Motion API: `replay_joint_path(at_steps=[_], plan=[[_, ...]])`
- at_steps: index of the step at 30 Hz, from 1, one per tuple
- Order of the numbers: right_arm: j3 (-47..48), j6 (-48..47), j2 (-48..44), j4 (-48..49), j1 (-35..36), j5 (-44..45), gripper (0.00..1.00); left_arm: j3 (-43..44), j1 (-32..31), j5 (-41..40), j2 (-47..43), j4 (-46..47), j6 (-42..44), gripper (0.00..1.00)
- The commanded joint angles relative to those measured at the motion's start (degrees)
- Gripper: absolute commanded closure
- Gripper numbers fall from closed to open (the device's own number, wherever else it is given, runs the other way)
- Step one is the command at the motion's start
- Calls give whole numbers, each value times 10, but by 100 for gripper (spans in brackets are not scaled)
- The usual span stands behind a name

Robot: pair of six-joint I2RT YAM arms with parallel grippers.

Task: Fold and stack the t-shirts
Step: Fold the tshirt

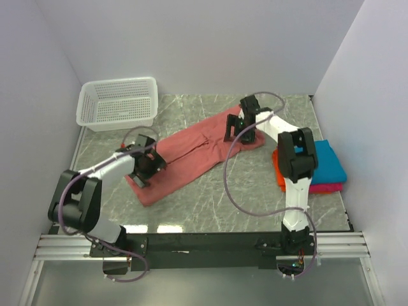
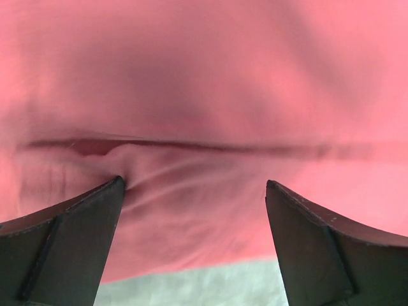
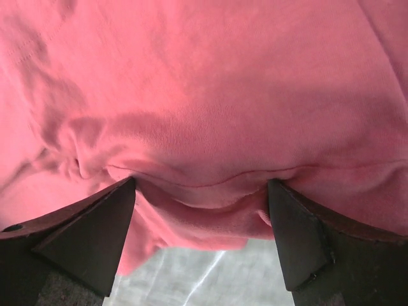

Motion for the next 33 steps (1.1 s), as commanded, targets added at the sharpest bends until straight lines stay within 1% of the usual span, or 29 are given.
replay_joint_path(at_steps=[1,2,3,4,5,6,7,8,9,10,11,12,14,15,16,18,20,21,22,24,26,27,28,29,31,33], plan=[[117,-129,89,-67,-9,-31,10,-76,-63,102,-20,-23,-47,1],[206,-147,143,-91,-15,-41,10,-90,-80,120,-27,-13,-54,1],[266,-163,176,-124,-18,-50,10,-101,-113,148,-33,-2,-59,1],[333,-173,212,-161,-19,-52,10,-117,-130,158,-32,9,-62,0],[462,-190,279,-231,-20,-52,10,-119,-146,164,-28,24,-66,1],[520,-198,308,-256,-18,-58,10,-111,-176,165,-15,24,-69,1],[560,-202,330,-267,-17,-70,9,-104,-192,161,-7,26,-70,1],[578,-192,342,-261,-18,-88,7,-95,-207,160,1,34,-73,1],[570,-187,337,-249,-20,-103,7,-77,-238,161,20,39,-78,1],[547,-181,323,-226,-20,-111,7,-67,-253,162,30,47,-84,0],[475,-170,286,-171,-19,-115,7,-59,-268,162,40,51,-104,1],[441,-163,266,-143,-16,-115,6,-49,-296,161,60,58,-112,1],[406,-151,244,-108,-14,-118,5,-17,-319,148,79,58,-133,1],[418,-148,249,-114,-13,-119,5,0,-338,144,97,58,-142,1],[456,-138,269,-136,-11,-119,5,7,-346,142,105,63,-149,1],[490,-131,292,-151,-10,-125,5,17,-363,148,124,73,-165,1],[507,-117,308,-148,-9,-122,5,38,-377,145,134,65,-172,1],[504,-114,308,-141,-10,-113,5,57,-391,131,141,53,-173,1],[491,-108,304,-123,-10,-108,5,65,-398,123,143,32,-171,1],[481,-105,296,-108,-10,-95,5,81,-412,101,131,23,-167,0],[490,-104,286,-93,-12,-70,5,98,-425,78,116,8,-160,1],[497,-105,283,-91,-10,-65,4,128,-439,67,104,-5,-155,1],[505,-106,279,-89,-11,-65,4,145,-446,24,100,-20,-151,1],[520,-106,266,-82,-12,-64,3,163,-452,5,96,-48,-140,1],[520,-111,229,-60,-12,-61,0,201,-466,-27,80,-64,-113,1],[513,-113,199,-45,-12,-52,0,224,-467,-29,71,-68,-94,1]])
